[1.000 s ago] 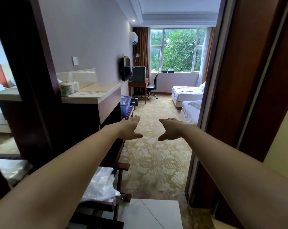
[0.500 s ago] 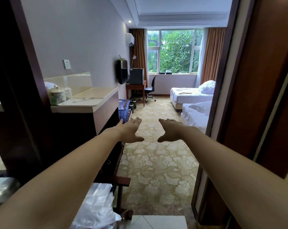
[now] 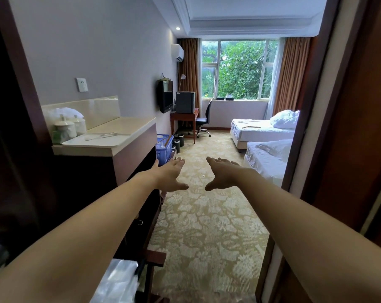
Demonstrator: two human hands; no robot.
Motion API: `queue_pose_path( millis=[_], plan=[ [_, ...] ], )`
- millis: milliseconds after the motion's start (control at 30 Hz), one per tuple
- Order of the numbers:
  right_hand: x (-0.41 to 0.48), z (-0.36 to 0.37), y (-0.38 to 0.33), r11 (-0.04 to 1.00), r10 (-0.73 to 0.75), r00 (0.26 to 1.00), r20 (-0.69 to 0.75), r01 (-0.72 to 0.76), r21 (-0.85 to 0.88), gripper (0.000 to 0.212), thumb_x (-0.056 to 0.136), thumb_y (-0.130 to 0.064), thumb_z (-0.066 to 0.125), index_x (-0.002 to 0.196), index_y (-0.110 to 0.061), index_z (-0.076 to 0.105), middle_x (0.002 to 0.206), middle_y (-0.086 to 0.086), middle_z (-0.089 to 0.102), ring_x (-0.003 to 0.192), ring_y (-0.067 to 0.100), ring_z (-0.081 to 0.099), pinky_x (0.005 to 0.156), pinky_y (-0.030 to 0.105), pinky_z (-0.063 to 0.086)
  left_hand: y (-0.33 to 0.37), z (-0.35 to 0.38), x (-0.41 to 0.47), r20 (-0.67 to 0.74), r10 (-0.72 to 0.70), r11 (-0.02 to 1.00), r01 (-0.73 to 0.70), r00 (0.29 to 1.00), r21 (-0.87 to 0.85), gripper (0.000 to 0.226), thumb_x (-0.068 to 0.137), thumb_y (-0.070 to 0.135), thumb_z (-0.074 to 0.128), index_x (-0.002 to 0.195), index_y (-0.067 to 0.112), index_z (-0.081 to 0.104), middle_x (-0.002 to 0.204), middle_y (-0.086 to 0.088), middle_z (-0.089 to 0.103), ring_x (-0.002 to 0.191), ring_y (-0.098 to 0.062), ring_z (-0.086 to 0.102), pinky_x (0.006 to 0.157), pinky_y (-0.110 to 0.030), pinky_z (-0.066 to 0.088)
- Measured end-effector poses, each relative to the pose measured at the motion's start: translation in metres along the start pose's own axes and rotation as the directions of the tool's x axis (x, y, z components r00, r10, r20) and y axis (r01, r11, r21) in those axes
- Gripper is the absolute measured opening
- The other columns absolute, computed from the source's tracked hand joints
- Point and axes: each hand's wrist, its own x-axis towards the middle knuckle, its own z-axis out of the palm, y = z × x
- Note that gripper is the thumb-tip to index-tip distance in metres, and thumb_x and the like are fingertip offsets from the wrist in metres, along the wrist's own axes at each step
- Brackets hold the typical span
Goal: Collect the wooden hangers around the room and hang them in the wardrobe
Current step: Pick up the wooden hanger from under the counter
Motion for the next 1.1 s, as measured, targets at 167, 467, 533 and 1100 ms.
queue_pose_path(
  millis=[167,467,533,1100],
  plan=[
    [0.044,-0.012,0.032,0.999,-0.036,0.999,0.015,0.036,-0.013,0.097,0.085,-0.043,0.067,0.153,-0.014,0.002,0.16,0.006,0.014,0.148,0.024,0.002,0.118,0.048,0.007,0.006,-0.006,0.052,-0.014,-0.02,1.0,0.02,1.0,-0.018,0.09,0.092,0.053,0.051,0.153,0.015,-0.003,0.162,-0.001,-0.005,0.149,-0.018,-0.001,0.115,-0.06,-0.009],
    [0.109,-0.018,0.089,0.996,-0.076,0.997,0.029,0.077,-0.05,0.098,0.086,-0.042,0.067,0.153,-0.014,0.002,0.159,0.008,0.016,0.148,0.025,0.003,0.117,0.048,0.006,0.014,-0.005,0.134,-0.015,-0.083,0.995,0.082,0.996,-0.057,0.09,0.092,0.052,0.052,0.154,0.017,-0.003,0.162,0.001,-0.006,0.149,-0.016,-0.003,0.114,-0.06,-0.01],
    [0.122,-0.017,0.1,0.995,-0.082,0.996,0.034,0.083,-0.052,0.097,0.086,-0.041,0.067,0.153,-0.014,0.002,0.159,0.008,0.016,0.148,0.025,0.003,0.117,0.048,0.006,0.018,-0.005,0.148,-0.013,-0.085,0.994,0.084,0.996,-0.065,0.089,0.092,0.051,0.051,0.153,0.016,-0.004,0.162,0.001,-0.006,0.149,-0.015,-0.003,0.115,-0.059,-0.01],
    [0.239,-0.013,0.129,0.985,-0.167,0.985,0.055,0.169,-0.038,0.093,0.085,-0.04,0.068,0.151,-0.013,0.008,0.158,0.008,0.02,0.148,0.026,0.004,0.117,0.049,0.006,-0.024,-0.007,0.24,0.03,-0.156,0.985,0.157,0.987,-0.064,0.091,0.093,0.049,0.052,0.153,0.02,-0.009,0.162,0.004,-0.005,0.149,-0.016,-0.002,0.113,-0.059,-0.009]
  ],
)
